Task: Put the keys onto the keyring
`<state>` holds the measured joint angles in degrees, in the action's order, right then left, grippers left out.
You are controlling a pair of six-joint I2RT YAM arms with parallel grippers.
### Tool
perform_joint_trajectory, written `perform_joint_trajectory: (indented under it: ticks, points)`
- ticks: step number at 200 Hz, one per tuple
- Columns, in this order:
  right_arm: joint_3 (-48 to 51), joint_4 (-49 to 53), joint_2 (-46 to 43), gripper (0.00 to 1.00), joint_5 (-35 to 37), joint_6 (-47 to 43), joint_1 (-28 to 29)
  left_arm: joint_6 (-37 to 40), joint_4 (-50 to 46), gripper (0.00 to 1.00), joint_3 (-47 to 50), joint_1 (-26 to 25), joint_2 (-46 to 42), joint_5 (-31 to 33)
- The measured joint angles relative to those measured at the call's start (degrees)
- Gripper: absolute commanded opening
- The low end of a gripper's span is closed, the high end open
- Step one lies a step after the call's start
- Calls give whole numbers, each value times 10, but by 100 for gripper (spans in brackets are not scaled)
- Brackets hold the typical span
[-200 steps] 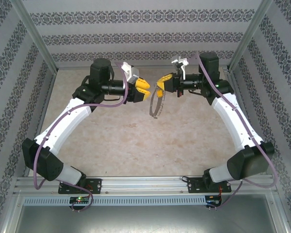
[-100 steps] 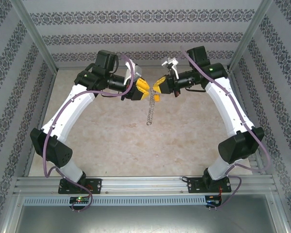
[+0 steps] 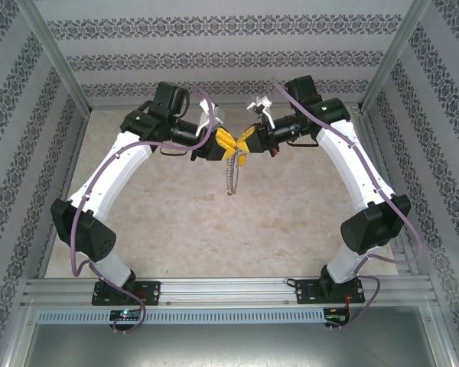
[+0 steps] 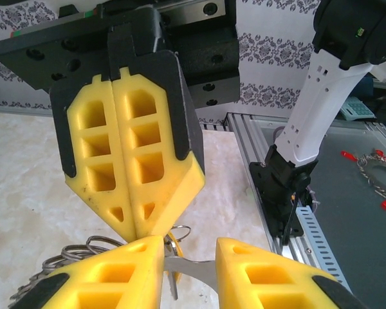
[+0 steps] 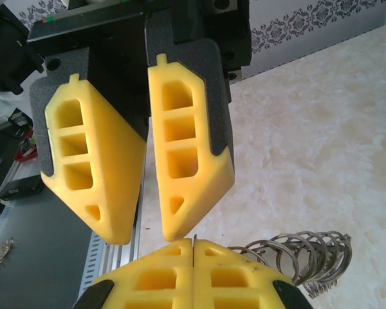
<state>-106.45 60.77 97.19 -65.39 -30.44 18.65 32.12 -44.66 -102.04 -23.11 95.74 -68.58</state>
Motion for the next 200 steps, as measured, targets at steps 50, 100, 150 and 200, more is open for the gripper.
perform_joint_trajectory:
  ticks: [50,100,150,200]
  points:
    - [0,1,0,0,5,0,0,-2,1,28,0,0,5,0]
    - [0,1,0,0,11,0,0,-13,6,31,2,0,7,3]
    - [10,-8,0,0,20,0,0,-39,49,31,33,0,-4,13]
    - [16,-10,-1,0,19,0,0,-71,110,34,64,8,-25,36]
